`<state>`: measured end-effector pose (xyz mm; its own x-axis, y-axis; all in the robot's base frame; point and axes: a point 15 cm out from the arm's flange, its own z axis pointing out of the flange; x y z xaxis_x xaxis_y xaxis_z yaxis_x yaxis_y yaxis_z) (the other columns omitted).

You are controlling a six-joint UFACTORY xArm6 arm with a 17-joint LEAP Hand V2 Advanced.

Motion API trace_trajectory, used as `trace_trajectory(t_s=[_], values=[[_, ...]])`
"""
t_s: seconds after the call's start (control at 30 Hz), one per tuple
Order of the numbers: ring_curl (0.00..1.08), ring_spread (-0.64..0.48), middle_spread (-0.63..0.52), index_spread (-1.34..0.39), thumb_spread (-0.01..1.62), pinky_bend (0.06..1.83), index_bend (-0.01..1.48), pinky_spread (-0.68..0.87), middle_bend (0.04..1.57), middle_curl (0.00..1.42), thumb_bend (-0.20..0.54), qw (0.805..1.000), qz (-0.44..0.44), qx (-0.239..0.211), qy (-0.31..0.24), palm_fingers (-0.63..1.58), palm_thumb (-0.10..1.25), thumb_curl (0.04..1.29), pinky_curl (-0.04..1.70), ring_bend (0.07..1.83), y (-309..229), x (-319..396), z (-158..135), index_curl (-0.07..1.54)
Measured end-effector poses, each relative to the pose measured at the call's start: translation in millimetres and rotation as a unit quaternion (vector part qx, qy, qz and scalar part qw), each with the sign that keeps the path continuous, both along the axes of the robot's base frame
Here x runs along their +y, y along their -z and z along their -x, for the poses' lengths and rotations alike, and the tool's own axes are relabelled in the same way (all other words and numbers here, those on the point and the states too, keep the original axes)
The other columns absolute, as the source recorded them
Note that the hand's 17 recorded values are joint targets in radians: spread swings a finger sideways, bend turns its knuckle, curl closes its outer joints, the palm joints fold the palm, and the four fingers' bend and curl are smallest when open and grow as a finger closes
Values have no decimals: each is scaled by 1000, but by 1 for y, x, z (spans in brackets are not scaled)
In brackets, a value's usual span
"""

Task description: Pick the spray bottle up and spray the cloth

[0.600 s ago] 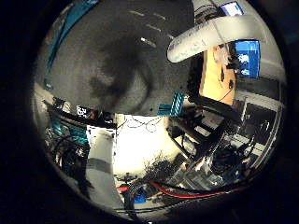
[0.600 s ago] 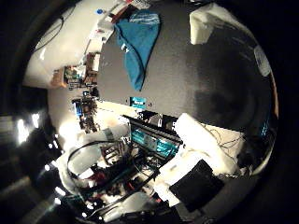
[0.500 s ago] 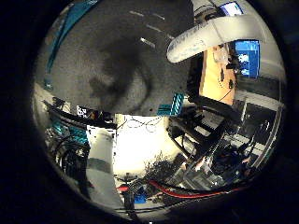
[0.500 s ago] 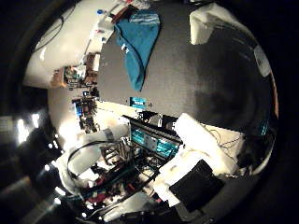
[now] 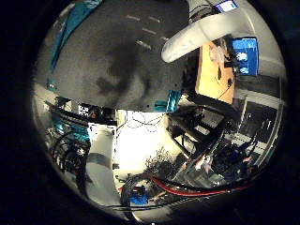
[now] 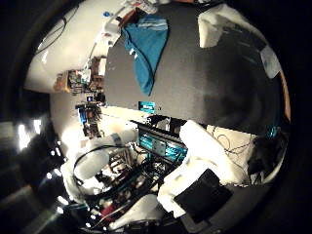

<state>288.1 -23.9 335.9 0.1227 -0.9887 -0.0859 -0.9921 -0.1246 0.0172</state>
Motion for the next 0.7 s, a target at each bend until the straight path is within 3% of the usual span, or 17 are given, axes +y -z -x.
trace_trajectory(t_s=[0.43,0.7], values=[[145,160,25,-318,1241,195,358,388,268,351,-14,994,-61,-71,61,246,729,339,283,187,-31,-29,7,382],[167,142,-1,-319,1228,188,233,385,279,357,-17,990,-69,-90,87,312,707,338,276,190,-40,-52,20,373]])
